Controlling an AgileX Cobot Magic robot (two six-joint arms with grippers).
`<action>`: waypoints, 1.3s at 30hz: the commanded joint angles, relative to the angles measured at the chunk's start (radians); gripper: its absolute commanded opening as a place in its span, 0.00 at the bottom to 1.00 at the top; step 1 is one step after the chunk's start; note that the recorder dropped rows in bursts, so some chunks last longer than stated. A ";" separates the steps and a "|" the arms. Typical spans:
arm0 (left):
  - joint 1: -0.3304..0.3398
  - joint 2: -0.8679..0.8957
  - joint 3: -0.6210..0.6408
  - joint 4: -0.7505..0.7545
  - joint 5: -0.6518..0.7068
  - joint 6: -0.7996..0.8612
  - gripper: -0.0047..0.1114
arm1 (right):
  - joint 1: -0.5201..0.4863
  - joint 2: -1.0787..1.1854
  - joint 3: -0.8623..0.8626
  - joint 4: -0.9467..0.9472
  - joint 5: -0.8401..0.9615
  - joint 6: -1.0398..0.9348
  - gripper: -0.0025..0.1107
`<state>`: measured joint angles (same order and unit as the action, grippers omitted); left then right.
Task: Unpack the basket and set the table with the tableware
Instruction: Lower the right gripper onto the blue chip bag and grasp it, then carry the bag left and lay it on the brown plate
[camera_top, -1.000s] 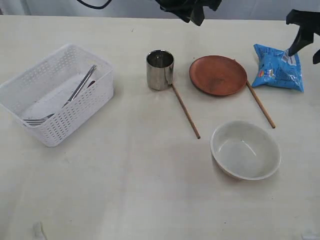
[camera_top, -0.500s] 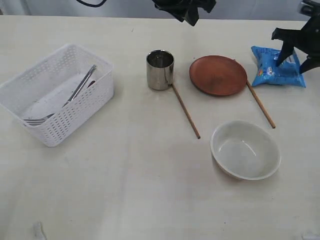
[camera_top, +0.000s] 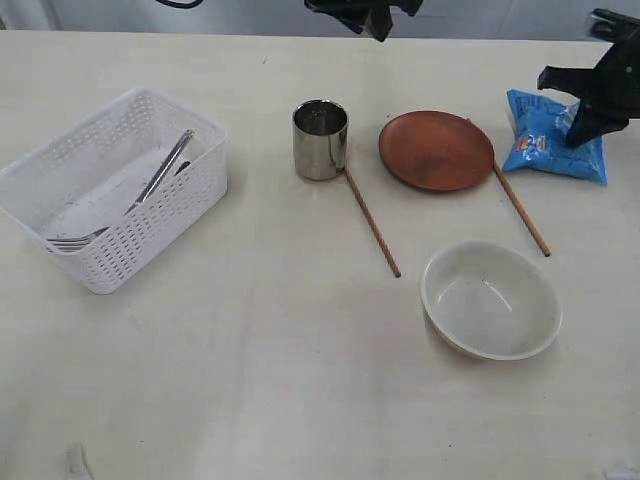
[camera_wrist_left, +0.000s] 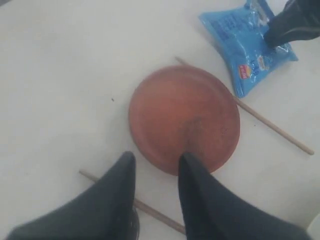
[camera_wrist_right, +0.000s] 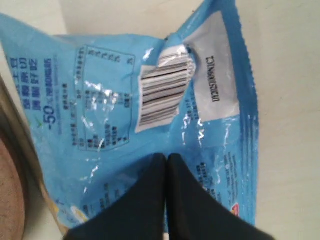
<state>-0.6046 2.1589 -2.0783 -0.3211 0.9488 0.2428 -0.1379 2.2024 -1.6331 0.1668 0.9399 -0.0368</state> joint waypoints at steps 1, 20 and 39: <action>0.001 -0.009 -0.005 0.002 0.008 0.003 0.29 | -0.006 -0.073 -0.006 0.000 0.004 -0.002 0.03; 0.001 -0.009 -0.005 0.002 0.019 0.003 0.29 | -0.151 0.057 -0.006 0.296 0.070 -0.100 0.55; 0.001 0.004 -0.005 0.000 0.003 0.003 0.28 | -0.162 0.099 -0.006 0.344 0.093 -0.237 0.02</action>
<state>-0.6046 2.1608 -2.0783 -0.3211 0.9552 0.2428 -0.2969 2.2965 -1.6480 0.5576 1.0206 -0.2548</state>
